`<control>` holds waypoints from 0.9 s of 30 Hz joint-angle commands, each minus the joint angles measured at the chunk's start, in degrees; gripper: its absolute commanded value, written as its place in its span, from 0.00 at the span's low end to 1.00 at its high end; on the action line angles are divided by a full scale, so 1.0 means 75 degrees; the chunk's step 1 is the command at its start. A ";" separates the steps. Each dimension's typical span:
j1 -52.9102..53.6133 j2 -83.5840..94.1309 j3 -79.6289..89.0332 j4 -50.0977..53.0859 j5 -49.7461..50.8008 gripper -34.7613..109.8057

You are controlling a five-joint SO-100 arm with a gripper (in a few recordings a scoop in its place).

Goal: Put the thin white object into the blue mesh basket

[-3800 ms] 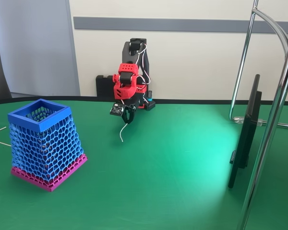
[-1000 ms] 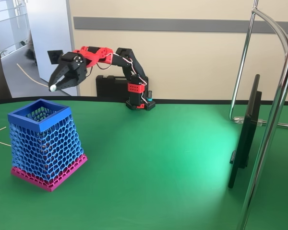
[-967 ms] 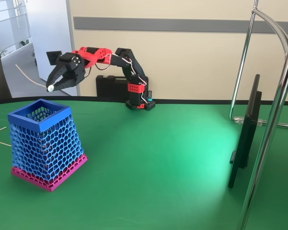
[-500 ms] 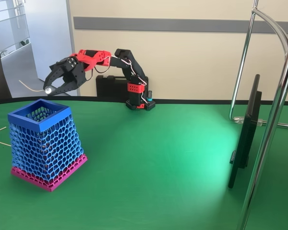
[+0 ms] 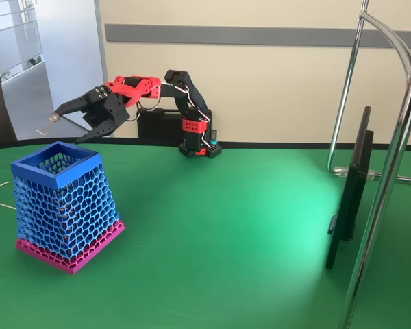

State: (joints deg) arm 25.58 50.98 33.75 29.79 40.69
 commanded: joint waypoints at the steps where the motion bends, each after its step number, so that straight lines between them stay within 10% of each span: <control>1: 0.0070 0.0129 0.0164 -0.0645 0.0246 0.44; 27: -0.1090 0.1090 0.2168 -0.0539 0.2355 0.46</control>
State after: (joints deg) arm 18.72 53.61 48.87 27.60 59.06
